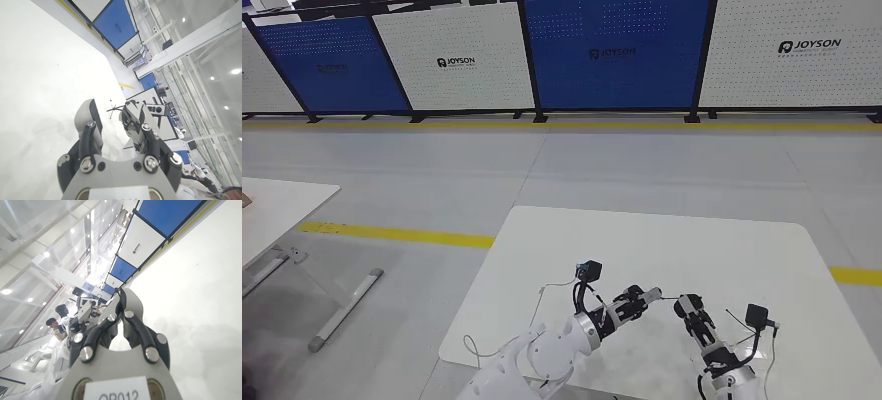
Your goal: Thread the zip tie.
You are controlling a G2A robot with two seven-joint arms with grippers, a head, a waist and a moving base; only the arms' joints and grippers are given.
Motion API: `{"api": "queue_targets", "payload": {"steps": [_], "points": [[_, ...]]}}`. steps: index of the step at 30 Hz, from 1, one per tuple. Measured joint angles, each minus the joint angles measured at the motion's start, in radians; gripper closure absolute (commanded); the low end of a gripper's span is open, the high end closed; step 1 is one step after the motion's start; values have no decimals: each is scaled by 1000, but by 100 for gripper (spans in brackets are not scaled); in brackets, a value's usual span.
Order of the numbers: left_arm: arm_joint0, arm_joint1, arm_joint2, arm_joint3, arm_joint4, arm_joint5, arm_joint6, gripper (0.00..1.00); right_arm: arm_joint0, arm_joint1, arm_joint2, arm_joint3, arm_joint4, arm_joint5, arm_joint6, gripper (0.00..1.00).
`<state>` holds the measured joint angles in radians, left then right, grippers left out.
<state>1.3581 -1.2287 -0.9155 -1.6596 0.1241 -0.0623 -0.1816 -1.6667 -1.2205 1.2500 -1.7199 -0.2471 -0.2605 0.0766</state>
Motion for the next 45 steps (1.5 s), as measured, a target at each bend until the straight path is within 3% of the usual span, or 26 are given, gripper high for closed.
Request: {"api": "queue_targets", "payload": {"steps": [3,7,15,16,17,21,27,30,40,45], "points": [[4,1,-5,-3,-1,-1,3,88,0,-1,1,0,-2,0,0,100],[5,1,-3,-5,6,-1,0,100,-2,-1,2,-2,-5,0,0,100],[3,-1,4,-10,14,-2,-14,100,-7,-2,7,-8,-5,-1,8,99],[3,-1,4,-11,9,-4,-18,100,-7,-2,7,-9,-5,2,13,11],[3,-1,4,-12,7,-6,-19,100,-7,-2,7,-10,-5,4,19,0],[8,-2,-1,-14,-11,-6,-3,100,-8,-1,9,-17,-3,3,43,0],[8,-7,-34,-9,-133,-2,25,100,-26,3,26,-27,-15,-27,60,0],[8,-7,-45,-14,-171,-15,0,100,-31,5,31,-31,-60,-24,55,0],[9,-6,-48,-16,-178,-20,-10,100,-31,5,30,-30,-85,-12,48,0],[20,-9,-59,-30,-244,-28,5,100,-22,7,19,-32,-247,27,17,0]]}}
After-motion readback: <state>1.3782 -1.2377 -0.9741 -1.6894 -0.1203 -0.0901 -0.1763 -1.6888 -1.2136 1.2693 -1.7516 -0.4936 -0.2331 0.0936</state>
